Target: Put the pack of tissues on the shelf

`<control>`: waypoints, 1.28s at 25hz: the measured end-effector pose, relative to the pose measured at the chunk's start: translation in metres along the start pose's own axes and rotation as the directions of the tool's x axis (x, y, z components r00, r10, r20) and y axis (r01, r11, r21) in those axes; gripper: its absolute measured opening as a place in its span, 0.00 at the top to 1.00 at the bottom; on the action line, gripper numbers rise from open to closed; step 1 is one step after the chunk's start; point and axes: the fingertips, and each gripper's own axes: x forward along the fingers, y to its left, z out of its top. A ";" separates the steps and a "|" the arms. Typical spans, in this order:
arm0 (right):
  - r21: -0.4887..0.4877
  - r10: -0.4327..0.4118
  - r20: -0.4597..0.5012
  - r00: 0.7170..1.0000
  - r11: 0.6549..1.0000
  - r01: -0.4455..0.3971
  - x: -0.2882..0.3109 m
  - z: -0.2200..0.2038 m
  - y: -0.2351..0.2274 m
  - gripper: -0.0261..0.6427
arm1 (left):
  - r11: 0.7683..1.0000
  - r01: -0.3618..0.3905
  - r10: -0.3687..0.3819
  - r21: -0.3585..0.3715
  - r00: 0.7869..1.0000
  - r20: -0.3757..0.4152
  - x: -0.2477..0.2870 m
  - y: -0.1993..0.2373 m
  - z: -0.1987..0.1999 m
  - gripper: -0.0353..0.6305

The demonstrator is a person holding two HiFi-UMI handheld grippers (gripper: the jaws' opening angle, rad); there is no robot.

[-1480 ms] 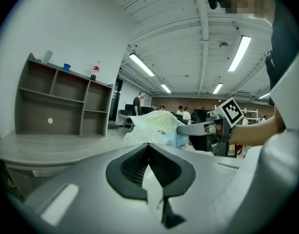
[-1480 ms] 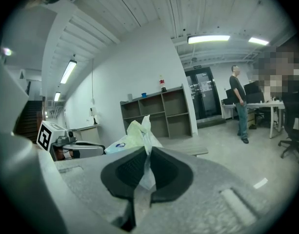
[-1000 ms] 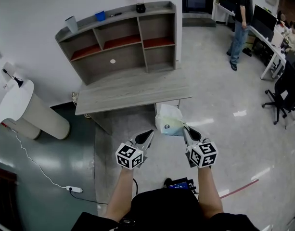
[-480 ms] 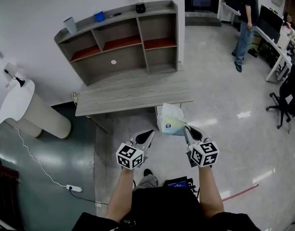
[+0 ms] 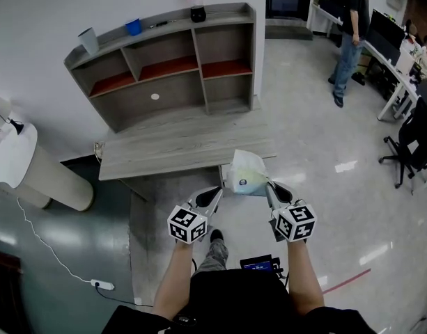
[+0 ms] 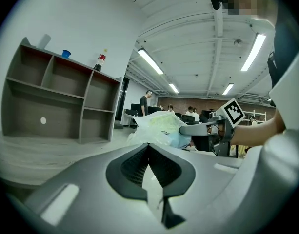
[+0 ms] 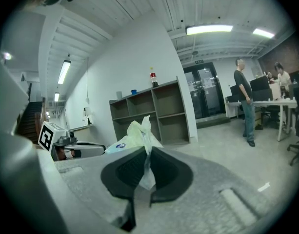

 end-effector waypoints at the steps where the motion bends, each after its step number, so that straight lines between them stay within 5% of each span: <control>1: -0.001 -0.004 0.002 1.000 1.000 0.004 0.008 0.003 -0.003 0.93 | 1.000 0.008 -0.008 0.002 1.000 0.000 0.006 0.007 0.003 0.96; 16: -0.001 -0.077 -0.004 0.997 0.997 0.077 0.128 0.044 -0.025 0.93 | 0.997 0.073 -0.072 -0.039 0.997 0.020 0.066 0.130 0.048 0.96; 32: -0.005 -0.135 -0.009 0.991 0.991 0.135 0.196 0.067 -0.033 0.93 | 0.991 0.125 -0.124 -0.042 0.992 0.019 0.097 0.201 0.069 0.96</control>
